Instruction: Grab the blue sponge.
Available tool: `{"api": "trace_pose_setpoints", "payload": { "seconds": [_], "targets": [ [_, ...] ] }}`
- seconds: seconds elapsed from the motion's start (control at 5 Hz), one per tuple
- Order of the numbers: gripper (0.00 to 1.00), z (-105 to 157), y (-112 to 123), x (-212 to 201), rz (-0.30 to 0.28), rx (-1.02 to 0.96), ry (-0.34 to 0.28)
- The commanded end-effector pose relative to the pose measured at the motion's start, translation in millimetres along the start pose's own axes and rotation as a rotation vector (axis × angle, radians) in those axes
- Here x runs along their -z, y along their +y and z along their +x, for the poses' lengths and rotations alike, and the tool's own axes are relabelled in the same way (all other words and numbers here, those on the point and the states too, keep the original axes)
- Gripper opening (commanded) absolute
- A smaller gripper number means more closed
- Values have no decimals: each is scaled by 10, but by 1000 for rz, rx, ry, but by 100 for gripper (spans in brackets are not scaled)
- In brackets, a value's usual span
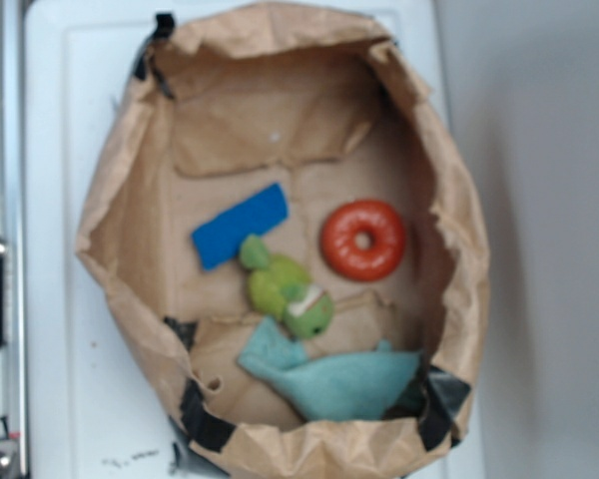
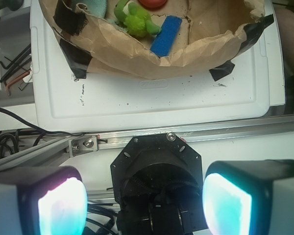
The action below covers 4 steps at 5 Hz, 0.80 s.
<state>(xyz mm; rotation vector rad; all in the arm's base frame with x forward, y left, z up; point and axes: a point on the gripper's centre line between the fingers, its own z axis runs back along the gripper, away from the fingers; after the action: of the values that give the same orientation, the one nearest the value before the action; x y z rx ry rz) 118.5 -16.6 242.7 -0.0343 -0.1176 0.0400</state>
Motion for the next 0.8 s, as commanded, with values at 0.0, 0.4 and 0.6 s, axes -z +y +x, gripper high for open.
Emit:
{"api": "trace_pose_setpoints", "payload": {
  "seconds": [0.0,0.4,0.6],
  "targets": [
    [100,0,0,0,0,0,0],
    [100,894,396,168,-53,-103,-83],
    [100,1176,674,446,-79,-103,-116]
  ]
}}
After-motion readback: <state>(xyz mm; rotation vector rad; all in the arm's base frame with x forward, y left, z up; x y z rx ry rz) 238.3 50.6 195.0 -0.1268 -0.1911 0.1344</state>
